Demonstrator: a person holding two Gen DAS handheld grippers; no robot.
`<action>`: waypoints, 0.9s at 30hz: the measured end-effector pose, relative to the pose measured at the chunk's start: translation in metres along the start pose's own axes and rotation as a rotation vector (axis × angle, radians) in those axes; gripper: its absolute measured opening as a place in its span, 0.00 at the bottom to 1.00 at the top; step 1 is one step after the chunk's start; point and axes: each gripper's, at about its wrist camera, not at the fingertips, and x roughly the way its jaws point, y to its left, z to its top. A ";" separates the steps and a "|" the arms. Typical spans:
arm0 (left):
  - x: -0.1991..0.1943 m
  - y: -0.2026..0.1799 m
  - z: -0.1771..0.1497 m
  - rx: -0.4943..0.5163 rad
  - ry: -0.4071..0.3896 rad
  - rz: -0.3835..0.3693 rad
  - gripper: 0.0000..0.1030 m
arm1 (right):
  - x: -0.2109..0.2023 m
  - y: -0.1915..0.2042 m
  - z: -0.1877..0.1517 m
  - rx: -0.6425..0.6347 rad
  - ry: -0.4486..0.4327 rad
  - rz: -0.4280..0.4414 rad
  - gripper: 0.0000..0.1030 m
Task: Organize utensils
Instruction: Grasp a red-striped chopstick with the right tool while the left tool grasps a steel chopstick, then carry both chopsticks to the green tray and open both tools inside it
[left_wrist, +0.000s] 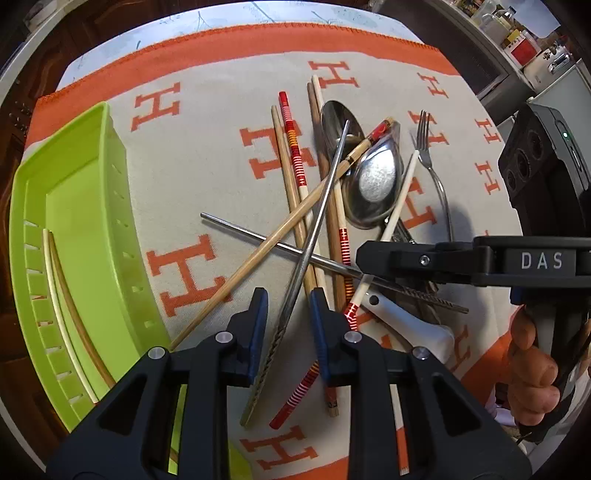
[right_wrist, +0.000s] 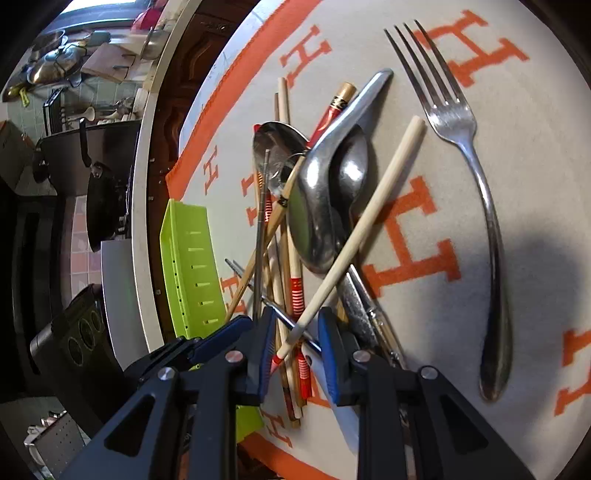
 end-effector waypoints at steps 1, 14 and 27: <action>0.003 0.000 0.001 0.000 0.004 0.000 0.20 | 0.000 -0.001 0.000 0.005 -0.003 0.004 0.20; 0.006 -0.013 0.005 0.007 -0.018 -0.011 0.04 | -0.005 -0.011 -0.003 0.024 -0.040 0.024 0.08; -0.044 -0.009 -0.022 -0.058 -0.130 -0.058 0.03 | -0.029 0.016 -0.028 -0.049 -0.088 0.021 0.05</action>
